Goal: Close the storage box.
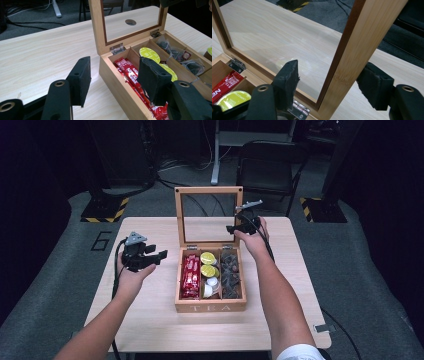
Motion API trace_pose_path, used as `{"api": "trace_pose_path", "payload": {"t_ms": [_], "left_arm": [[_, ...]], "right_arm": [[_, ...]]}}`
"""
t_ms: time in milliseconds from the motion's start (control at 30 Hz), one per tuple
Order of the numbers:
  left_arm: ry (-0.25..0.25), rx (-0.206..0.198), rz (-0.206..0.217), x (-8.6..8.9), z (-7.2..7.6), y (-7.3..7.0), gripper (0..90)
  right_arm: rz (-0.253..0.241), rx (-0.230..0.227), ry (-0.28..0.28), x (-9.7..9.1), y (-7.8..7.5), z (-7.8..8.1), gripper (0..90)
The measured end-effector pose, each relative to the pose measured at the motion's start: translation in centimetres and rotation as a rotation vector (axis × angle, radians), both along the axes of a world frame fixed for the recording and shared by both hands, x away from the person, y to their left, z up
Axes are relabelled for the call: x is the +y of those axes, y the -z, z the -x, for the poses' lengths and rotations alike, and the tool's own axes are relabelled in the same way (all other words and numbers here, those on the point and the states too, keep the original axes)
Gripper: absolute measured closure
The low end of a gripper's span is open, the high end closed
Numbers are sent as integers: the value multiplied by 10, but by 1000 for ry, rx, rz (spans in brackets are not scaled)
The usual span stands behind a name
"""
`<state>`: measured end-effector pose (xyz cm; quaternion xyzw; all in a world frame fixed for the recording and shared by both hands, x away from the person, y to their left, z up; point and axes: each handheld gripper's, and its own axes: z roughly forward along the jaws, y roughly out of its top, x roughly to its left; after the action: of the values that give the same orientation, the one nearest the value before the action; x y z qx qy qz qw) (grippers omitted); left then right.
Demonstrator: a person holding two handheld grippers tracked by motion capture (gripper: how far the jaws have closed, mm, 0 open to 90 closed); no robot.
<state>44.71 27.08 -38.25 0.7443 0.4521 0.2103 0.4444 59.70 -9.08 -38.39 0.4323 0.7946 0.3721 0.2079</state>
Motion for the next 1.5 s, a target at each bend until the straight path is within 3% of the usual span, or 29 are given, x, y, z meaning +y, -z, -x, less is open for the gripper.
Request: {"api": "trace_pose_path", "payload": {"t_ms": [133, 433, 867, 1500], "left_arm": [[-1, 3, 0, 2, 0, 1, 442], [-4, 8, -4, 3, 0, 3, 442], [-5, 10, -4, 4, 0, 4, 441], [-2, 8, -6, 2, 0, 5, 441]], "right_arm": [[4, 2, 2, -1, -1, 0, 383], [24, -10, 72, 0, -4, 2, 536], [15, -1, 75, -6, -5, 1, 613], [-2, 13, 76, -8, -7, 3, 625]]}}
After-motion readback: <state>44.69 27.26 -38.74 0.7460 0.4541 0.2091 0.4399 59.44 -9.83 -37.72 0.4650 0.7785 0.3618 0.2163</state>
